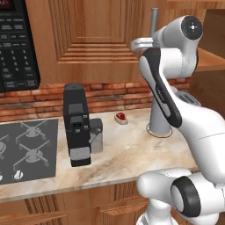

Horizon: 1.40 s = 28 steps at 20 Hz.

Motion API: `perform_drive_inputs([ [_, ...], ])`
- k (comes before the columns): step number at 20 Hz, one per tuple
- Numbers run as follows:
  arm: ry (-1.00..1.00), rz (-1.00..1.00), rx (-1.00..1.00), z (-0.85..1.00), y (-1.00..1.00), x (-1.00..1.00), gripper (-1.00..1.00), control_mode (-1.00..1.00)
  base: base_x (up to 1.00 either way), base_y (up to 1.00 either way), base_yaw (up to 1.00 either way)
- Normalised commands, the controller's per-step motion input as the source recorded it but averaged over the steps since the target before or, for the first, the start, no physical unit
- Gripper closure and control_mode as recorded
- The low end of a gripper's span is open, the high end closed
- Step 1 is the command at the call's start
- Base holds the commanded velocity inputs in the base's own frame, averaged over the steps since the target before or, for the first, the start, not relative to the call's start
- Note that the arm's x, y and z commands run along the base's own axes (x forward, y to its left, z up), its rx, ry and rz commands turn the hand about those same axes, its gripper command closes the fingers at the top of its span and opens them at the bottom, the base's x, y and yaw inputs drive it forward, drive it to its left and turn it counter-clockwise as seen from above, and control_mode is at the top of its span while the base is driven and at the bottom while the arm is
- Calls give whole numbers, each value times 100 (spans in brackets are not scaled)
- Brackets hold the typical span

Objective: Pick the dish brush and spray from the cabinet and place them on the counter.

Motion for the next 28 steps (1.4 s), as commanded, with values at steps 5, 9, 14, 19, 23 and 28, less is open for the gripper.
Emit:
perform_drive_inputs([
  [5,4,-6,-1,-3,11,-34,100,-100,0,0,0],
  [9,0,-3,0,-18,17,-32,100,-100,0,0,0],
  [14,-6,-3,0,-26,14,-35,100,-100,0,0,0],
  [19,-10,-2,0,-24,11,-43,100,-100,0,0,0],
  [23,-12,-3,0,-23,13,-54,100,-100,0,0,0],
  [28,-3,-3,0,-15,13,-59,100,-100,0,0,0],
])
